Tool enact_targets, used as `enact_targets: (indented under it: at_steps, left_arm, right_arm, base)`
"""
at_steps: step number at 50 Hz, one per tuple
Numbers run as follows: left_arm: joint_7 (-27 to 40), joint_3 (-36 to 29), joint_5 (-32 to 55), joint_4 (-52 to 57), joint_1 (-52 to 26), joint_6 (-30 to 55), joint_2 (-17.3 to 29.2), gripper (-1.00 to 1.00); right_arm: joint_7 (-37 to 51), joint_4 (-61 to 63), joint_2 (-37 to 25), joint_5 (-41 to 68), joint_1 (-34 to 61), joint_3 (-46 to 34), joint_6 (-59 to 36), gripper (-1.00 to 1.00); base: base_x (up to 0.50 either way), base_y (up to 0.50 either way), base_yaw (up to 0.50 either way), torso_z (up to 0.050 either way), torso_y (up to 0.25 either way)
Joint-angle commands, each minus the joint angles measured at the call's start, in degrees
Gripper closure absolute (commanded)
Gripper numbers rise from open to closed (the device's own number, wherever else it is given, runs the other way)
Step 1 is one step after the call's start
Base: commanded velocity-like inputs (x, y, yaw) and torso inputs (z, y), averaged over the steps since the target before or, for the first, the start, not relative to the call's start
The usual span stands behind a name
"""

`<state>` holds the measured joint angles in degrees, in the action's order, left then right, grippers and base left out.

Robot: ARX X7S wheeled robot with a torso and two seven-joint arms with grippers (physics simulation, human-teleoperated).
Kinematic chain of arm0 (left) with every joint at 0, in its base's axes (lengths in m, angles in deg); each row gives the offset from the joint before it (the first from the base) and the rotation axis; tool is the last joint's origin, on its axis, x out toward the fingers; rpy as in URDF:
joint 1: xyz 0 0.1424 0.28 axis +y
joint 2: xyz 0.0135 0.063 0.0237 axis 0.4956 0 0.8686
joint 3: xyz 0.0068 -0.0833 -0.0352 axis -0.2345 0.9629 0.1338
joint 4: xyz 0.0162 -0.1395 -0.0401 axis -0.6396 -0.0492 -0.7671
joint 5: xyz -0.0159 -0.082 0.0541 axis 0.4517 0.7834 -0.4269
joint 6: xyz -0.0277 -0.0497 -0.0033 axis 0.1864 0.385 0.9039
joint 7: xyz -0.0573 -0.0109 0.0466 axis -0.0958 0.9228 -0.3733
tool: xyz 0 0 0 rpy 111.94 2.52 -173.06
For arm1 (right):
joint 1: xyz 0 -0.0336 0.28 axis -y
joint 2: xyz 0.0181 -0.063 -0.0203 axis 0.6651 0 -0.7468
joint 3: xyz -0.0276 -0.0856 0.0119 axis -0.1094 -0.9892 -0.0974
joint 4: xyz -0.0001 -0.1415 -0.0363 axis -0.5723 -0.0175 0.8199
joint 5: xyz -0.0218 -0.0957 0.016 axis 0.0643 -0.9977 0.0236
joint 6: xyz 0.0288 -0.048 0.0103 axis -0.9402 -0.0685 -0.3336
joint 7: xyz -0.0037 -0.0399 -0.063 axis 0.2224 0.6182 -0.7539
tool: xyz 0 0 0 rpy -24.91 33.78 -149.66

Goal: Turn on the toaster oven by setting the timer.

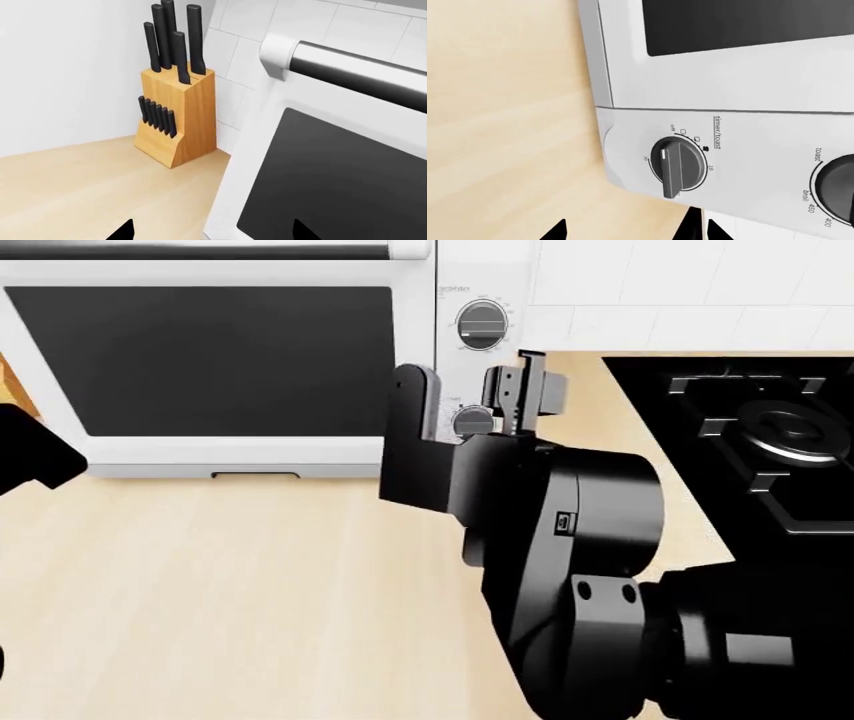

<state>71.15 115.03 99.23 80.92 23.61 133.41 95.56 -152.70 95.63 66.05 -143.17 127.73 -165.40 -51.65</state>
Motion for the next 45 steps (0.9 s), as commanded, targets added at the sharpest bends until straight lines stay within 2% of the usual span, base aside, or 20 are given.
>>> enact_targets:
  at_steps: [1,45]
  left_arm:
    - [0.32,-0.22,0.33,-0.13,0.41,-0.61,0.32,-1.0]
    - [1.74,-1.22,1.49,-0.96,1.27,-2.5,1.29,-1.0]
  right_arm:
    - [0.0,-0.57,0.6,-0.06,0.34,-0.08,0.0,-1.0]
    - [0.0,-5.53,-0.05,-0.02,3.03,-0.45,0.0,-1.0]
  base:
    - [0.0,0.0,0.0,0.0,0.0]
    - [0.0,0.0,0.0,0.0,0.0]
